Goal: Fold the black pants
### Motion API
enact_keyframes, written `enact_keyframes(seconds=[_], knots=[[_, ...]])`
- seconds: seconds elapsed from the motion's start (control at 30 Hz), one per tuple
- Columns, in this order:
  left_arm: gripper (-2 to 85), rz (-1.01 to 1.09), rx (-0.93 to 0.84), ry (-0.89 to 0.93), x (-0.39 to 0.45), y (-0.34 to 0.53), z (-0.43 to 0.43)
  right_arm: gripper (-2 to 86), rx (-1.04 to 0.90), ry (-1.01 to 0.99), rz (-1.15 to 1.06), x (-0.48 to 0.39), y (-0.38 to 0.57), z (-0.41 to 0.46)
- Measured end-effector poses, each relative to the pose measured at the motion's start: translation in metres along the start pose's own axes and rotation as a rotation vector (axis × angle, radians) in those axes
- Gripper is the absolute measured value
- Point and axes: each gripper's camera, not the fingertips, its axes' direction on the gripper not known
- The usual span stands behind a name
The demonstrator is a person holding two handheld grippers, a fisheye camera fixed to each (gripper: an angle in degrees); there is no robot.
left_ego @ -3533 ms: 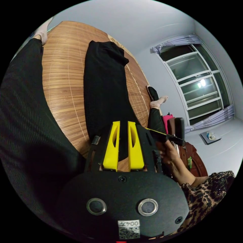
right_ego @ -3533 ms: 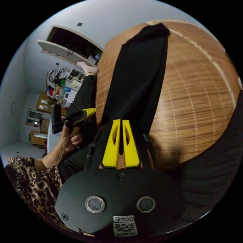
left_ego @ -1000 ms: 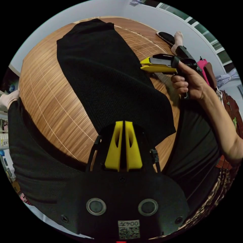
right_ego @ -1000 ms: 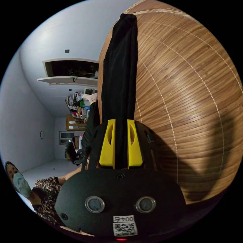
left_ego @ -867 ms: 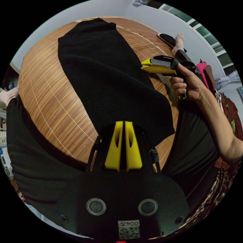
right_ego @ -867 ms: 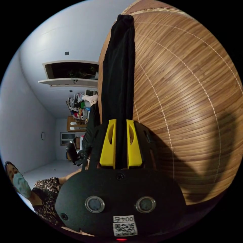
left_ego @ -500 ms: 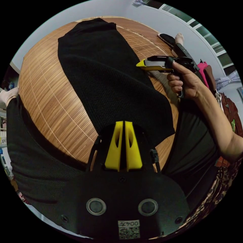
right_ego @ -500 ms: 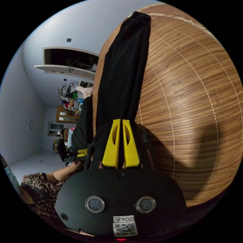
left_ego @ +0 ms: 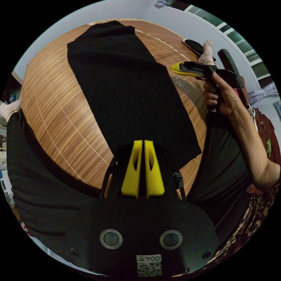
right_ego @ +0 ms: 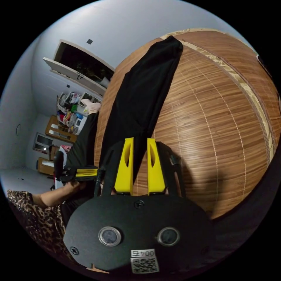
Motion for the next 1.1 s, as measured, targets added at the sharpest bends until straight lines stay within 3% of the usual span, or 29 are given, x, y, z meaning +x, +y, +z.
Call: enact_keyframes(seconds=[0.13,0.27,0.37,0.47,0.73,1.1], knots=[[1.1,-0.017,-0.031,0.066,-0.015,-0.013,-0.001,7.8,-0.072,-0.125,0.0,-0.017,0.008,-0.002],[1.4,-0.09,-0.009,0.148,-0.043,-0.018,-0.03,7.9,-0.159,-0.05,-0.021,-0.046,0.017,-0.003],[1.8,-0.116,-0.069,0.114,-0.066,-0.021,-0.04,7.6,-0.279,0.028,-0.001,-0.065,0.033,0.006],[1.8,-0.131,-0.148,0.225,-0.079,-0.024,-0.027,8.0,-0.368,0.036,0.003,-0.083,0.048,0.018],[1.7,-0.059,-0.299,0.209,-0.07,-0.047,-0.002,8.3,-0.539,0.155,-0.027,-0.125,0.055,0.046],[2.1,-0.028,-0.395,0.182,-0.066,-0.075,0.016,7.9,-0.585,0.146,-0.041,-0.147,0.046,0.059]])
